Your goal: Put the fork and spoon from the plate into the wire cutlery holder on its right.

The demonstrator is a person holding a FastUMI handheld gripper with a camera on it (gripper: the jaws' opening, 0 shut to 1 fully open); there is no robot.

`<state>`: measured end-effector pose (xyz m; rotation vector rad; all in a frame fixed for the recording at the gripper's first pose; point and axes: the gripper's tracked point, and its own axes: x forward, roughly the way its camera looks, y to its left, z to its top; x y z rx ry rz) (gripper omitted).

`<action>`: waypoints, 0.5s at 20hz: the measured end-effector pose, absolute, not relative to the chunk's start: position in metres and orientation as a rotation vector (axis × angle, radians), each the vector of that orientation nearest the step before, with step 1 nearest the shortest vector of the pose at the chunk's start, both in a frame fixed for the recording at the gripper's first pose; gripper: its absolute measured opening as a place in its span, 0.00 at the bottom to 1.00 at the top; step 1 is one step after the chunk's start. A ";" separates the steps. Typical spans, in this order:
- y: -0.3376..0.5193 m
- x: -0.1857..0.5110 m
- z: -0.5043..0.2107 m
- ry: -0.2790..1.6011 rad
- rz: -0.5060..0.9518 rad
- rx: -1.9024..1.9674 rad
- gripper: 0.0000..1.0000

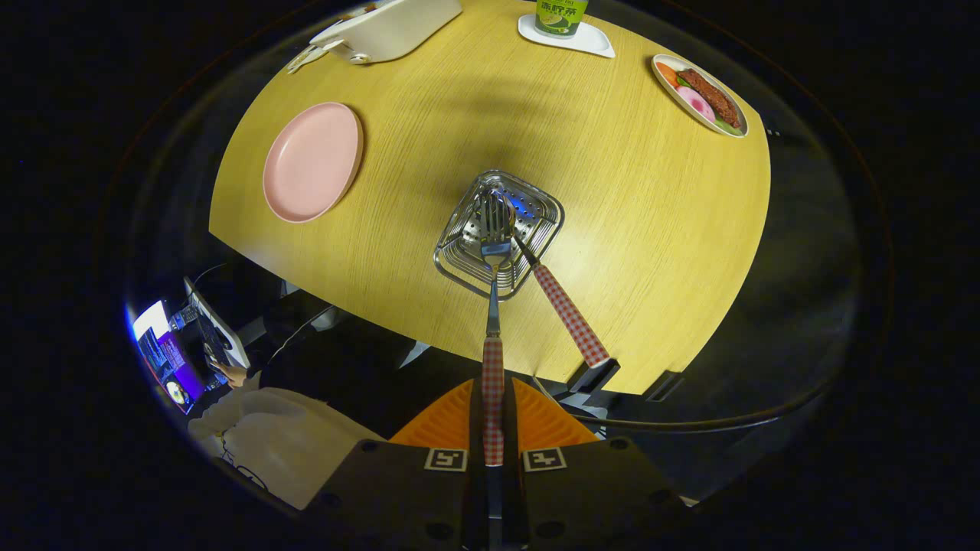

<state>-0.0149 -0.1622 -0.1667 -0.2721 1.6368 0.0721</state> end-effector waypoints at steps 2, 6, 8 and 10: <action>-0.166 -0.009 -0.173 1.668 0.072 -0.292 0.12; -0.166 0.001 -0.180 1.711 0.070 -0.299 0.12; -0.163 0.007 -0.180 1.718 0.070 -0.302 0.13; -0.163 0.014 -0.178 1.712 0.075 -0.303 0.16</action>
